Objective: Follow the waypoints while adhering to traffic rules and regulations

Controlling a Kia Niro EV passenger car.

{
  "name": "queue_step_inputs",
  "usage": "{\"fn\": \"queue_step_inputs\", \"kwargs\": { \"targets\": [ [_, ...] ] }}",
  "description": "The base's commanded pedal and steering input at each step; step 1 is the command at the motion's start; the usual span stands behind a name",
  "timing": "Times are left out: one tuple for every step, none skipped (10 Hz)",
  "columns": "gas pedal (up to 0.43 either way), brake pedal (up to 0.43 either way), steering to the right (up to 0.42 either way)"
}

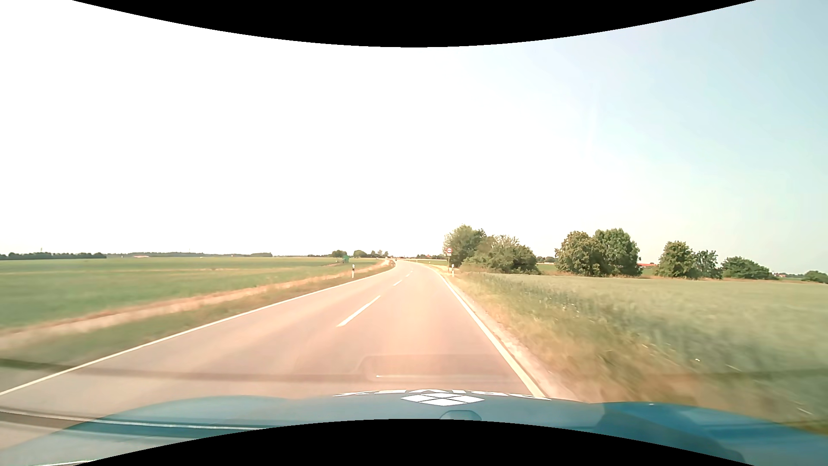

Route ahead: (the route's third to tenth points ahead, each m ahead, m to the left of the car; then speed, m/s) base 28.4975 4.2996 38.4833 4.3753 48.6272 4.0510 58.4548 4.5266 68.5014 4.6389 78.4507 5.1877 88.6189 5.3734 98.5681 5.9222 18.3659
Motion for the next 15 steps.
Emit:
{"fn": "queue_step_inputs", "kwargs": {
  "targets": [
    [0.189,0.0,0.002],
    [0.189,0.0,0.0],
    [0.189,0.0,-0.003],
    [0.189,0.0,-0.002],
    [0.189,0.0,-0.001],
    [0.189,0.0,-0.001],
    [0.189,0.0,-0.001],
    [0.189,0.0,-0.001],
    [0.189,0.0,-0.001],
    [0.189,0.0,0.0],
    [0.189,0.0,0.0],
    [0.189,0.0,-0.001],
    [0.189,0.0,-0.004],
    [0.189,0.0,-0.005],
    [0.177,0.0,-0.006]
  ]
}}
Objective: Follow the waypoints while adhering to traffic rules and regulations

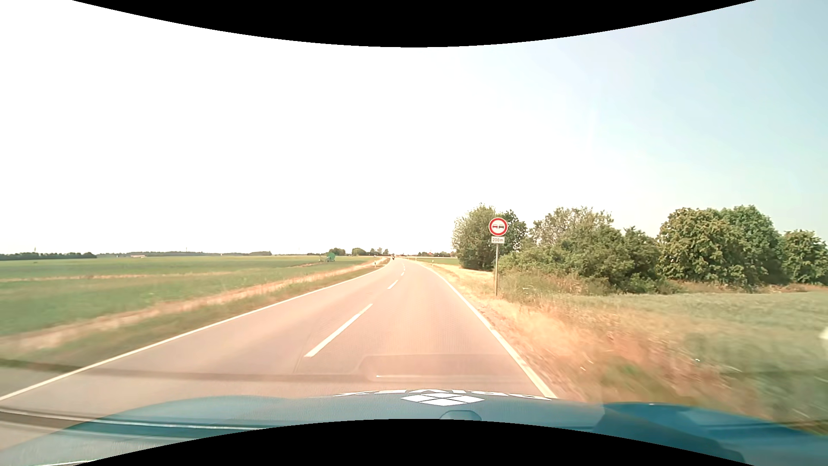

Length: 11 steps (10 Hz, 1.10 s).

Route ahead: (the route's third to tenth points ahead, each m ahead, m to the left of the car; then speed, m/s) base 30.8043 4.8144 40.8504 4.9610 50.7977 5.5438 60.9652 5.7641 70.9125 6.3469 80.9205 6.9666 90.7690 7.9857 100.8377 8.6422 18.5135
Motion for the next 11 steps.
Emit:
{"fn": "queue_step_inputs", "kwargs": {
  "targets": [
    [0.177,0.0,-0.006],
    [0.177,0.0,-0.005],
    [0.177,0.0,-0.005],
    [0.177,0.0,-0.005],
    [0.177,0.0,-0.005],
    [0.177,0.0,-0.005],
    [0.177,0.0,-0.005],
    [0.177,0.0,-0.005],
    [0.177,0.0,-0.005],
    [0.177,0.0,-0.005],
    [0.177,0.0,-0.005]
  ]
}}
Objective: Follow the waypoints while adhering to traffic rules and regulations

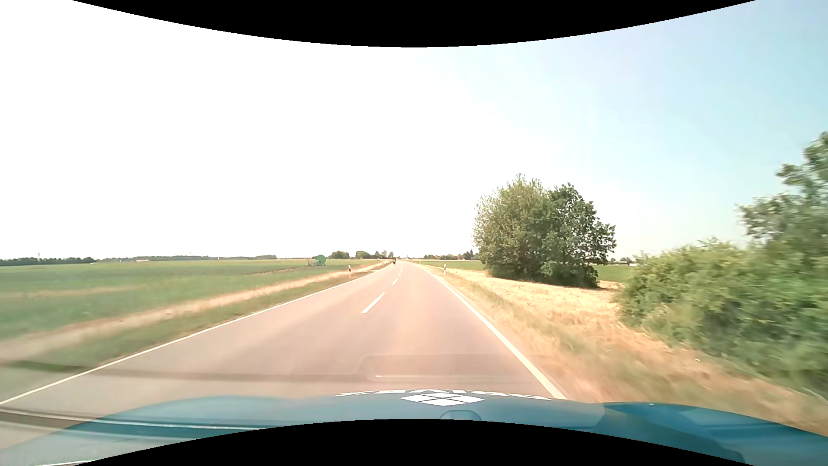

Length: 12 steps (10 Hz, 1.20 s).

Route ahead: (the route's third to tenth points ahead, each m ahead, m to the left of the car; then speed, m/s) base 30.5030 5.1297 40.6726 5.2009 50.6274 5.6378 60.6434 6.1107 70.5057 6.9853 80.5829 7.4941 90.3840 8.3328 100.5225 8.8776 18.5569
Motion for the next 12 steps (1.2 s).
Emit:
{"fn": "queue_step_inputs", "kwargs": {
  "targets": [
    [0.177,0.0,-0.005],
    [0.177,0.0,-0.005],
    [0.177,0.0,-0.006],
    [0.177,0.0,-0.006],
    [0.177,0.0,-0.009],
    [0.177,0.0,-0.012],
    [0.177,0.0,-0.012],
    [0.177,0.0,-0.011],
    [0.177,0.0,-0.011],
    [0.177,0.0,-0.011],
    [0.177,0.0,-0.01],
    [0.177,0.0,-0.01]
  ]
}}
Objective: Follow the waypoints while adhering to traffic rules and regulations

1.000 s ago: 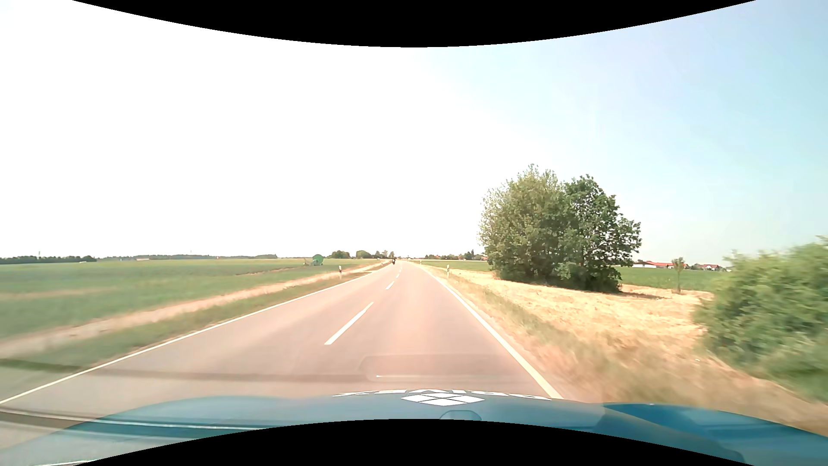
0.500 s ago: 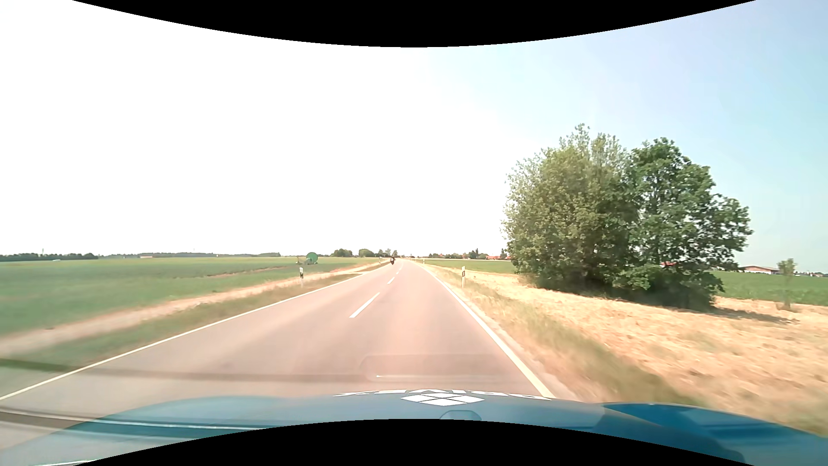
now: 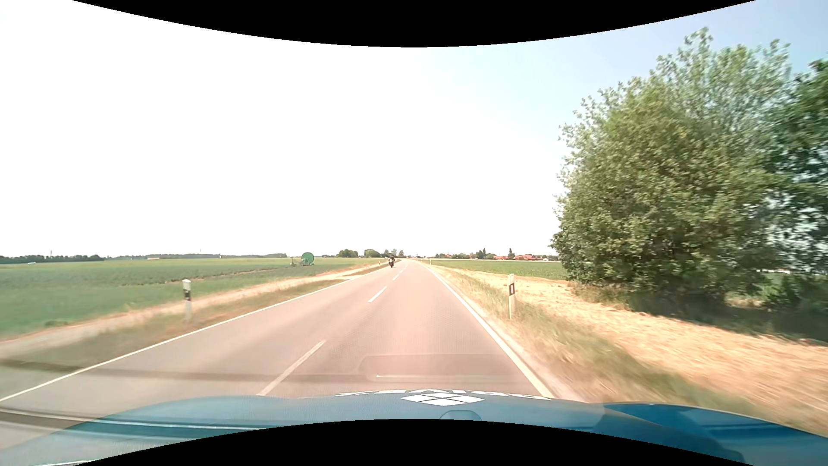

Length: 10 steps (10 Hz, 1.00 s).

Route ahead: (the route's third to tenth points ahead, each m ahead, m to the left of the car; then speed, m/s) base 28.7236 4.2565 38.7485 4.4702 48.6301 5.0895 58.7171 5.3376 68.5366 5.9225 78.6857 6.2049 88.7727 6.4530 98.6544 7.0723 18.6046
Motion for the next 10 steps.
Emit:
{"fn": "queue_step_inputs", "kwargs": {
  "targets": [
    [0.177,0.0,-0.01],
    [0.177,0.0,-0.01],
    [0.177,0.0,-0.009],
    [0.177,0.0,-0.009],
    [0.177,0.0,-0.008],
    [0.177,0.0,-0.007],
    [0.177,0.0,-0.006],
    [0.189,0.0,-0.005],
    [0.189,0.0,-0.005],
    [0.189,0.0,-0.006]
  ]
}}
